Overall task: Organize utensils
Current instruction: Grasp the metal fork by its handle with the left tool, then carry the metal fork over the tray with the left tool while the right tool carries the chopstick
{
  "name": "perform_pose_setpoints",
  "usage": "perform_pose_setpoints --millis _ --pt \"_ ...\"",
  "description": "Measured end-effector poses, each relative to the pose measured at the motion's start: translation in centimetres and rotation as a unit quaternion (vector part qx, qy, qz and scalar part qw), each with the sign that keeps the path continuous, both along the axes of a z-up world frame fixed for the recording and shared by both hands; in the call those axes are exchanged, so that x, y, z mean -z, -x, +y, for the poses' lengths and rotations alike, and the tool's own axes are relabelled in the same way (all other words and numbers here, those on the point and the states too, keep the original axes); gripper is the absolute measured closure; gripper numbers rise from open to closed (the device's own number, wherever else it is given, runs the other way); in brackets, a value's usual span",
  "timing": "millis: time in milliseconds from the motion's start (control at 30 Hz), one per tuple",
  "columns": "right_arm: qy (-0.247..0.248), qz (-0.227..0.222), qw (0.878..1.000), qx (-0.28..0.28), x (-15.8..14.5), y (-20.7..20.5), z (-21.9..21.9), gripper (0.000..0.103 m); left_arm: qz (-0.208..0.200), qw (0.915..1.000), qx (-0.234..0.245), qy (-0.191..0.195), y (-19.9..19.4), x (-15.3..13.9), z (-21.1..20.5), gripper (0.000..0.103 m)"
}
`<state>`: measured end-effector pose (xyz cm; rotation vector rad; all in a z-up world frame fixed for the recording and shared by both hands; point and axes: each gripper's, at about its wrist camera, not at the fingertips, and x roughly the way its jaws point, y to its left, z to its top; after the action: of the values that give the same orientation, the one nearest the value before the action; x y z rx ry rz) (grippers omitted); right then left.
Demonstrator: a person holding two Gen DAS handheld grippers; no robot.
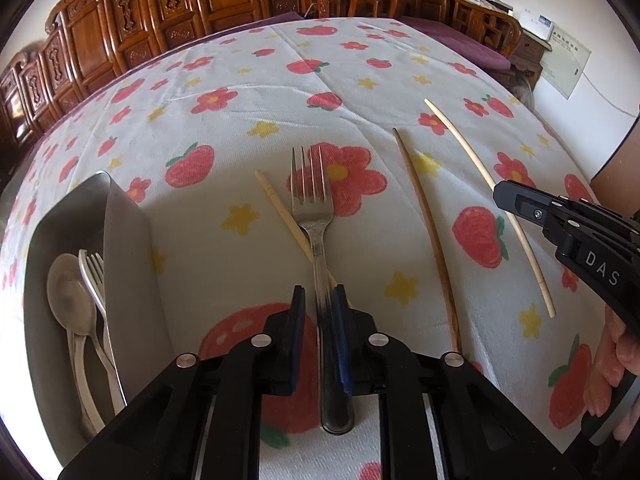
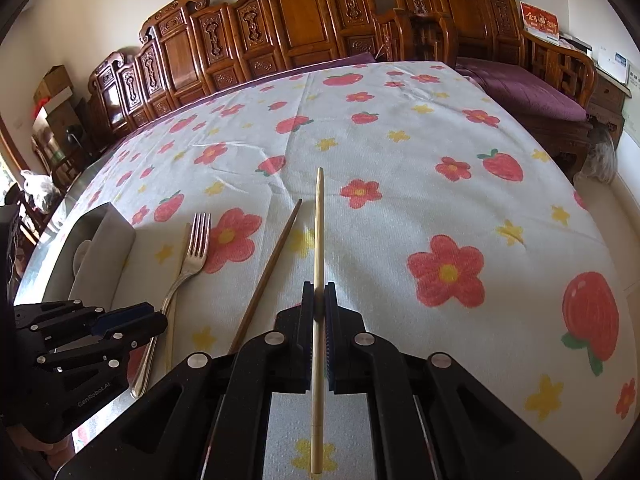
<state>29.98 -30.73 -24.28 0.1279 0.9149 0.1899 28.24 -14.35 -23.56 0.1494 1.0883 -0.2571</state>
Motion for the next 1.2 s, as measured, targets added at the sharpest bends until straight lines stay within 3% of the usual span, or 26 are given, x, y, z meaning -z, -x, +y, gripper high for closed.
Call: perform_pose_setpoints --millis 467,633,1200 --pt "0.001 0.003 1.0 -0.007 0.2 0.0 0.3 0.097 0.007 0.9999 0.004 -0.01 -0.7 0.4 -0.3 0.095" --pt "-0.001 0.0 1.0 -0.011 0.1 0.1 0.5 0.097 -0.009 0.9999 -0.001 -0.013 -0.1 -0.2 0.0 0.096" --pt "0.026 -0.032 0.998 -0.036 -1.7 3.1 2.4 0.097 -0.07 0.9975 0.003 -0.006 4.3 -6.8 2.1 0.096"
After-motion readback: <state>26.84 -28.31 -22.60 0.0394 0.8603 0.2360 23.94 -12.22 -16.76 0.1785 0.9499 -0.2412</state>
